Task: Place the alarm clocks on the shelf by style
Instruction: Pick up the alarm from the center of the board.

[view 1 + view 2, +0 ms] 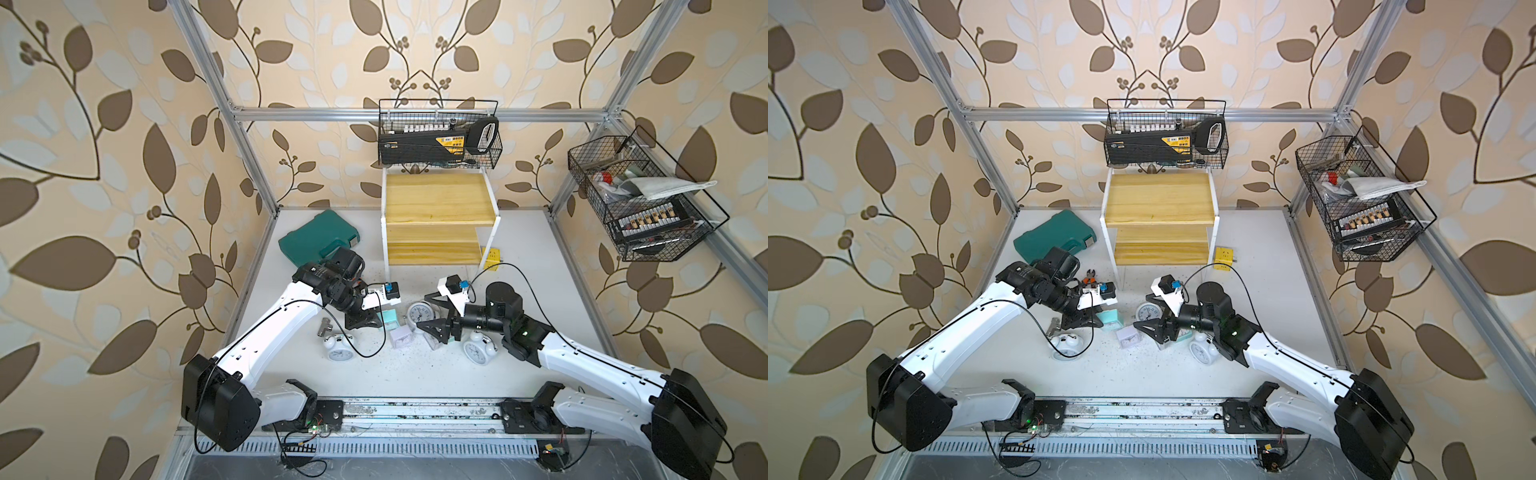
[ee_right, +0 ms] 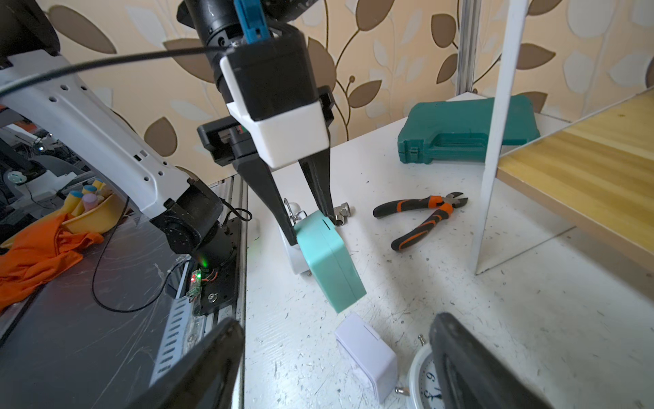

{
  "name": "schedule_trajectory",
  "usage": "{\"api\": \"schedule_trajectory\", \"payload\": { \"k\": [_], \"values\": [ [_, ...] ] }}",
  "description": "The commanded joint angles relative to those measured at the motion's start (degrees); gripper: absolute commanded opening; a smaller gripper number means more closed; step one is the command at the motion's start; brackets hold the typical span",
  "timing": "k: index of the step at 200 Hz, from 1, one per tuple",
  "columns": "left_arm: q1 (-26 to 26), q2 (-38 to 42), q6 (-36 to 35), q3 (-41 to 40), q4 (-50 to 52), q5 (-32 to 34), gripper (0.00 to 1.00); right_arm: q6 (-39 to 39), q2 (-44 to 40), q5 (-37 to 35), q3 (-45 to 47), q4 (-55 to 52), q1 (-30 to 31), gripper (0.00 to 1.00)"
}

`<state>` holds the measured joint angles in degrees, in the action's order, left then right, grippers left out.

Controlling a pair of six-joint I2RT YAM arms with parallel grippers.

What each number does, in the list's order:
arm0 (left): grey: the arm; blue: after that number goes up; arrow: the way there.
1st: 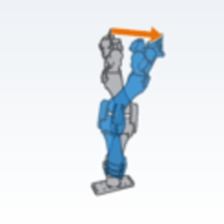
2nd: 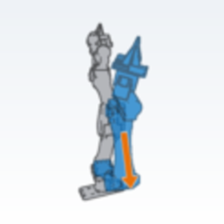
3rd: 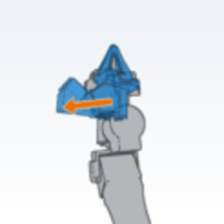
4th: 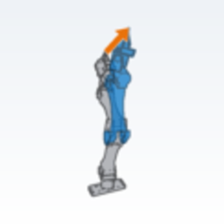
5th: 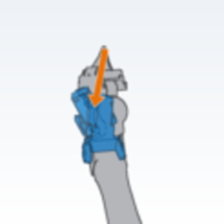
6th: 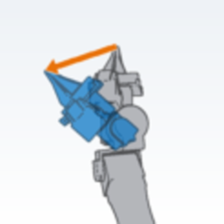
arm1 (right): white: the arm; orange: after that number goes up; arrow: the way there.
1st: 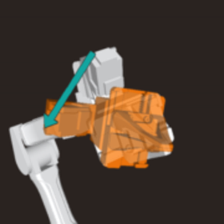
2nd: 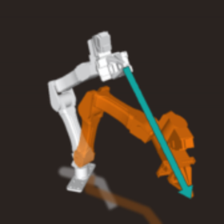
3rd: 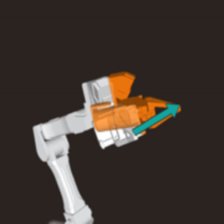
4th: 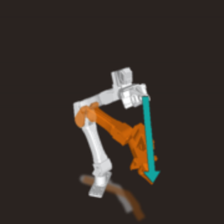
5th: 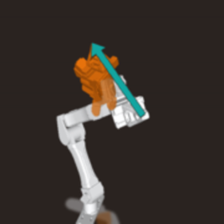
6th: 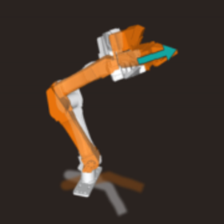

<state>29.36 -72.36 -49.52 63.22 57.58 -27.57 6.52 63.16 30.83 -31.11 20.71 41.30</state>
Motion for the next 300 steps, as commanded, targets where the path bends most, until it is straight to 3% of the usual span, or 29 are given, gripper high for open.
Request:
{"api": "schedule_trajectory", "payload": {
  "k": [1,50,91,239,300],
  "values": [
    [0.52,0.11,-0.36,2.02,1.57,-3.4,0.13,-1.83,1.98,-0.51,0.69,4.97,2.13,0.8],
    [0.54,0.81,0.01,1.83,1.92,-5.12,0.13,-5.35,8.05,1.06,0.4,12.52,4.13,0.61],
    [0.57,0.73,0.07,1.64,2.01,-5.83,0.13,-6.52,12.56,3.3,-0.81,15.86,4.66,0.53],
    [0.58,0.33,-0.27,1.47,2.35,-7.67,0.14,-8.19,20.87,3.96,-4.79,19.3,5.99,0.45],
    [0.56,0.37,-0.34,1.05,2.01,-7.5,0.18,-7.86,20.62,5.77,-4.14,19.88,5.46,0.21]
  ]
}}
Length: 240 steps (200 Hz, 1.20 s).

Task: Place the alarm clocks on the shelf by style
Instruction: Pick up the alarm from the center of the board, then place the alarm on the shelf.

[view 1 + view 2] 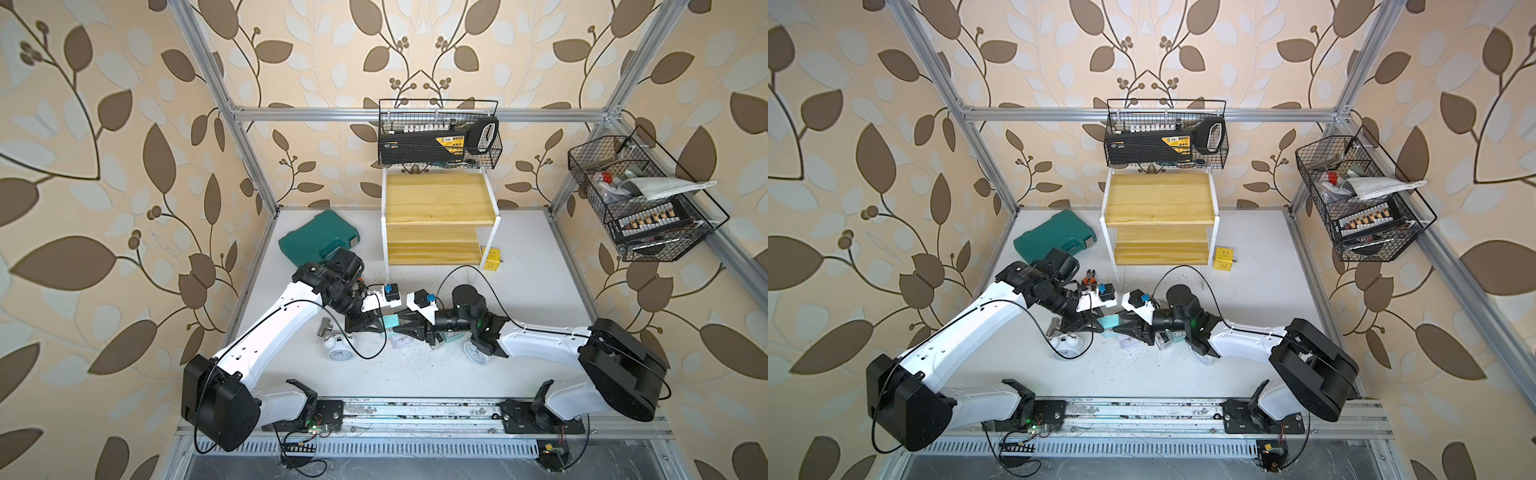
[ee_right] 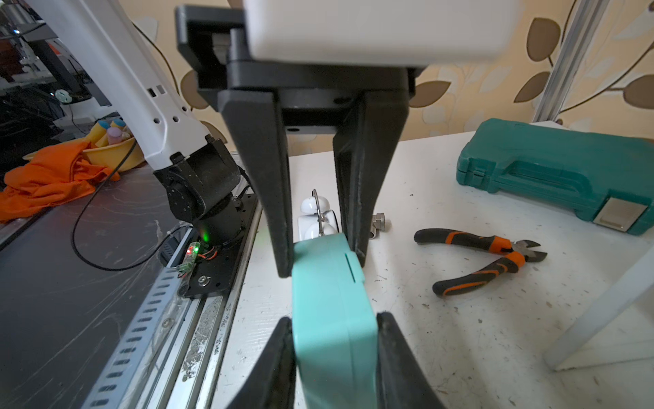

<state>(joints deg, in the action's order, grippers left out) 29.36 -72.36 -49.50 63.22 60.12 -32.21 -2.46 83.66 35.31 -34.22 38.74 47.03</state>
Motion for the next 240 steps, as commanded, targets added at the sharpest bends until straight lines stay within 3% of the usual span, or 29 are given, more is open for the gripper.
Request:
{"api": "schedule_trajectory", "payload": {
  "k": [1,15,30,40,98,137,161,195,240],
  "values": [
    [0.54,0.37,-0.35,1.04,-0.57,-2.86,0.19,1.22,0.11,1.32,-0.99,1.9,-0.31,0.21],
    [0.61,0.53,-0.14,0.83,-0.79,-2.7,0.25,2.46,-0.07,2.49,-0.61,2.86,-1.03,0.19],
    [0.54,0.79,0.33,0.54,-1.28,-2.29,0.48,4.14,-0.25,3.71,-0.24,4.09,-2.37,0.17],
    [0.56,1.11,0.82,0.26,-1.71,-1.73,0.57,5.35,-0.46,4.4,0.15,5.1,-3.51,0.16],
    [-1.53,3.14,5.48,-1.32,-5.11,0.04,0.75,6.46,-5.54,0.46,0.64,2.69,-9.21,0.16],
    [-4.05,3.63,8.93,-3.03,-8.97,0.07,0.76,8.37,-7.93,-2.67,-0.91,1.86,-14.18,0.16],
    [-6.75,3.41,11.36,-3.33,-10.87,-3.5,0.76,9.87,-6.51,-5.35,-3.19,2.39,-16.59,0.16],
    [-11.0,2.67,13.84,-3.1,-11.73,-10.28,0.77,11.07,-2.45,-10.99,-6.02,5.49,-17.52,0.15],
    [-12.23,3.19,14.68,-4.69,-12.75,-11.53,0.77,11.08,3.55,-15.48,-9.08,10.12,-17.33,0.16]
  ]
}}
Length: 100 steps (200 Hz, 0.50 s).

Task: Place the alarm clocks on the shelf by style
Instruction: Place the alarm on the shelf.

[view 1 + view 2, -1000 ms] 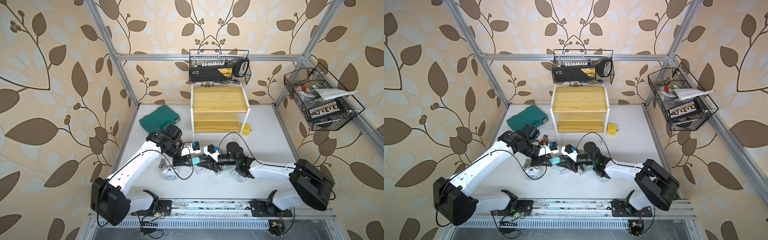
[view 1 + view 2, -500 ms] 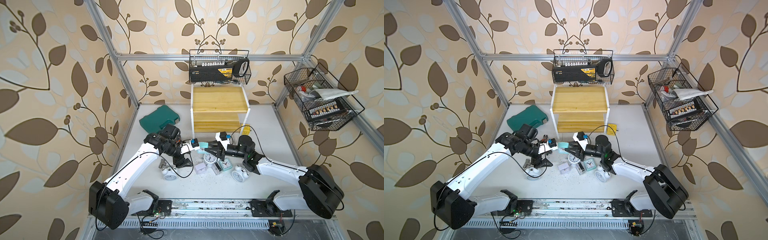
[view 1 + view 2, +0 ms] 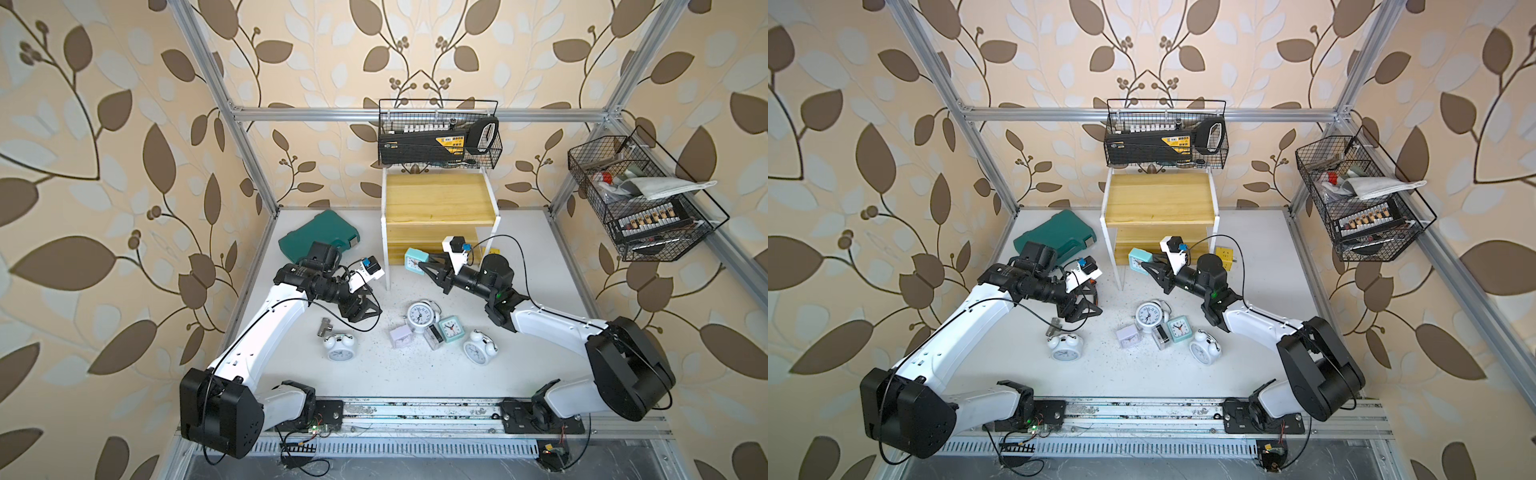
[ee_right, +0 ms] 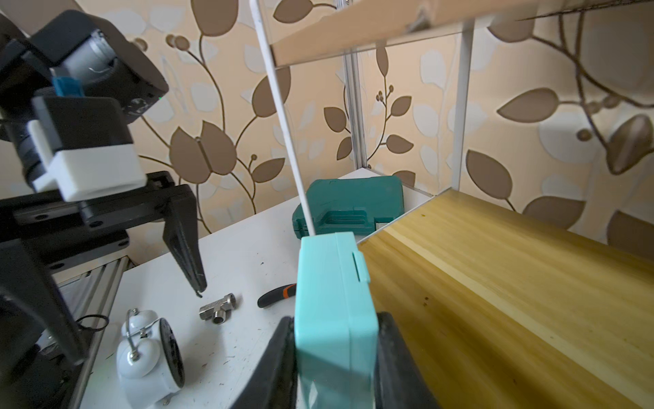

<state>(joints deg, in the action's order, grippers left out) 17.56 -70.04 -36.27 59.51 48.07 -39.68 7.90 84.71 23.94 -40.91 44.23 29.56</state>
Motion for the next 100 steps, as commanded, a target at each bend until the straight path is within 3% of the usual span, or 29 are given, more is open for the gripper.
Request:
{"api": "schedule_trajectory", "payload": {
  "k": [1,100],
  "values": [
    [-0.47,0.87,1.46,-0.97,-0.7,-4.11,0.77,0.71,2.58,-4.18,-2.5,4.72,0.18,0.16],
    [-1.02,0.96,1.56,-2.2,-1.07,-5.41,0.77,-5.4,11.47,-14.11,-9.13,5.55,5.18,0.18]
  ]
}}
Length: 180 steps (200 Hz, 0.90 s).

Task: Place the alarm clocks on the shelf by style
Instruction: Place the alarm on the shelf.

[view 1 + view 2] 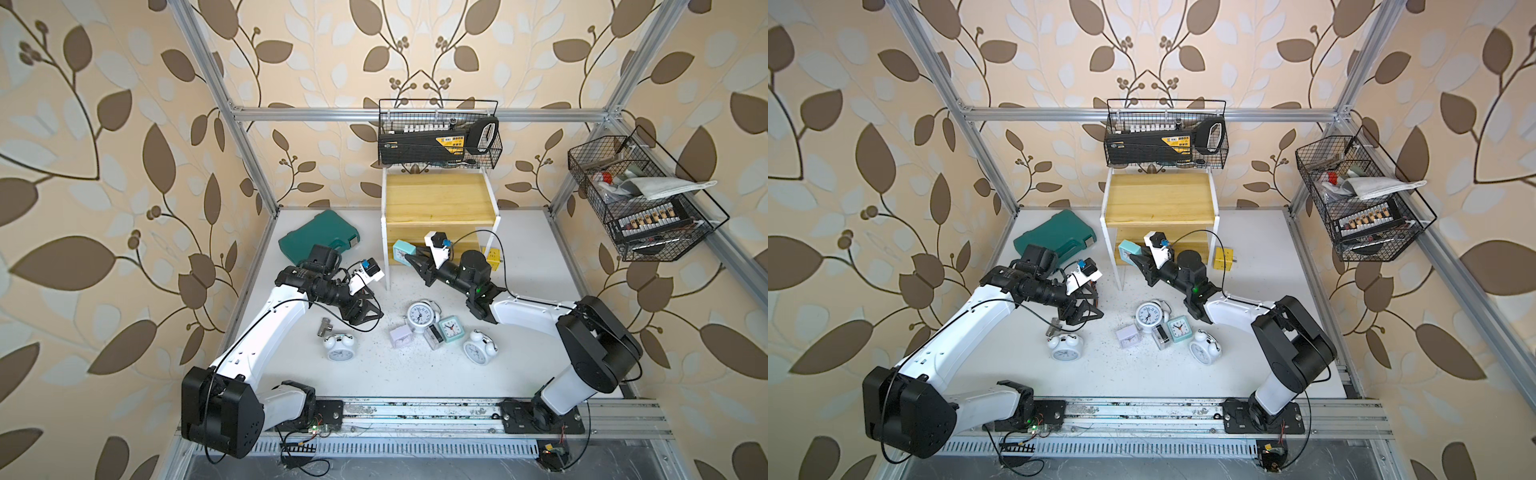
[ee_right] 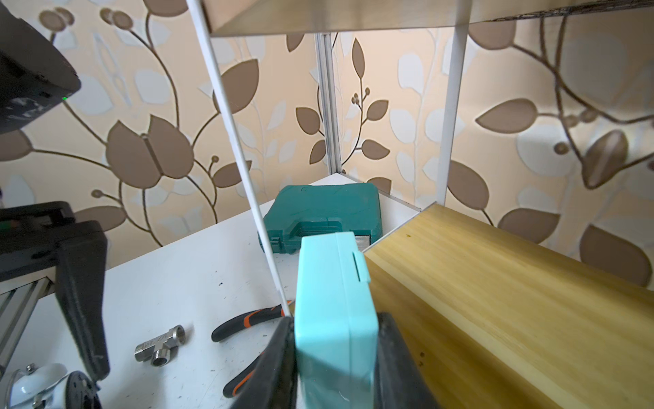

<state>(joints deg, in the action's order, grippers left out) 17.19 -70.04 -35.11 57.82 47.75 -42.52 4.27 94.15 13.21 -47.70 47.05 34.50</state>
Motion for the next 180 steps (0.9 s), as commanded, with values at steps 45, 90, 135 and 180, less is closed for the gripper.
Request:
{"api": "schedule_trajectory", "payload": {
  "k": [45,90,135,180],
  "values": [
    [-0.75,0.96,0.24,-1.14,-0.83,-2.65,0.77,-2.85,4.84,-4.15,-4.54,2.81,1.09,0.2],
    [-0.75,0.87,0.05,-1.45,-0.9,-2.78,0.77,-3.22,6.74,-3.83,-6.13,2.35,1.4,0.23],
    [-0.75,0.71,-0.26,-1.65,-0.86,-2.92,0.77,-3.34,6.44,-3.05,-6.82,-0.31,1.36,0.36],
    [-0.75,0.19,-0.66,-1.66,-0.73,-3.33,0.77,-3.17,3.18,-4.1,-4.71,-3.21,1.43,0.57]
  ]
}}
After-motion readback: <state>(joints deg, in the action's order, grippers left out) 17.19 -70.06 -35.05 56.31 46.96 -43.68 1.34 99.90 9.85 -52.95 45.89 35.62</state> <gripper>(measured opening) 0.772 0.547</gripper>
